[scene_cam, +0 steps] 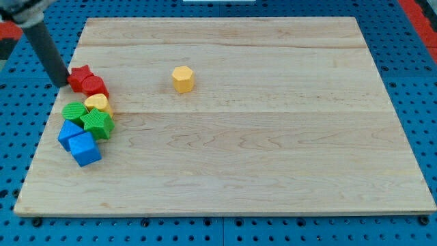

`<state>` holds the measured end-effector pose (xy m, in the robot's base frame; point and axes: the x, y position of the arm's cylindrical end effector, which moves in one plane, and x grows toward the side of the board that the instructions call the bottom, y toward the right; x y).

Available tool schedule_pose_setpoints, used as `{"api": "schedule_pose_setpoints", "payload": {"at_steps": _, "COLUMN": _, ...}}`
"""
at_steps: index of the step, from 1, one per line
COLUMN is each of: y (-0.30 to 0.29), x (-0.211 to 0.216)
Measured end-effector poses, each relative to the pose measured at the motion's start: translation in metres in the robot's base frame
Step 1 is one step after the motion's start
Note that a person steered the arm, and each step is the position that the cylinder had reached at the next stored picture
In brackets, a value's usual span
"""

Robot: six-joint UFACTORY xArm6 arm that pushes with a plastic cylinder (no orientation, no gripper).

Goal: Move yellow heart away from the group of blocks

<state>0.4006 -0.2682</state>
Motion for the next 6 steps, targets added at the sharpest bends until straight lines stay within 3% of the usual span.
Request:
{"api": "schedule_pose_setpoints", "payload": {"at_steps": 2, "y": 0.032, "x": 0.004}}
{"api": "schedule_pose_setpoints", "payload": {"at_steps": 3, "y": 0.038, "x": 0.028}}
{"api": "schedule_pose_setpoints", "payload": {"at_steps": 4, "y": 0.083, "x": 0.019}}
{"api": "schedule_pose_setpoints", "payload": {"at_steps": 6, "y": 0.1, "x": 0.012}}
